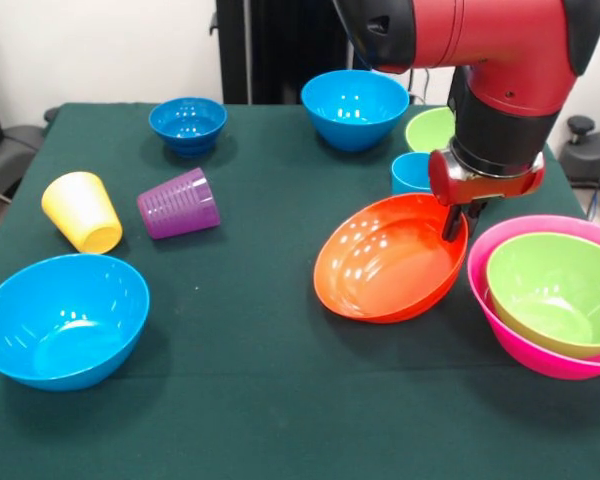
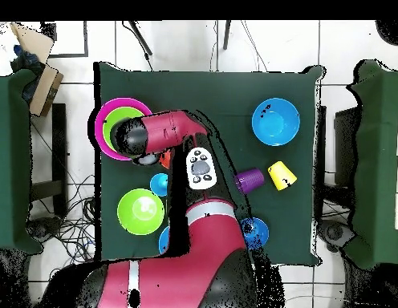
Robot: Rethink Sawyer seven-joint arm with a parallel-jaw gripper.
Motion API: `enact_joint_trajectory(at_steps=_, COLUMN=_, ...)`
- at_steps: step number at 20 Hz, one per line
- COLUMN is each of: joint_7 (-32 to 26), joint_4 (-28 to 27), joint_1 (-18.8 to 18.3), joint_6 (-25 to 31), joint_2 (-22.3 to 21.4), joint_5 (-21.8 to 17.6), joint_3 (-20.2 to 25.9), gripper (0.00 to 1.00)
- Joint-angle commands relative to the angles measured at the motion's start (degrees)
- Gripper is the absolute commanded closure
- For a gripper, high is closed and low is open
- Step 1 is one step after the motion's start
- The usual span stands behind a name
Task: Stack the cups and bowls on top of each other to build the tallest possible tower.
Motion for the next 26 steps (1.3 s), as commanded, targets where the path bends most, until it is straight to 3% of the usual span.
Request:
enact_joint_trajectory(at_steps=1, joint_7=3.44, joint_4=-1.21, joint_1=0.16, joint_6=6.2, joint_2=-0.58, joint_5=1.63, joint_3=1.32, gripper=1.0)
enact_joint_trajectory(at_steps=26, joint_7=3.95, joint_4=0.53, joint_1=0.73, joint_6=10.16, joint_2=-4.25, joint_5=3.55, joint_3=0.41, gripper=1.0)
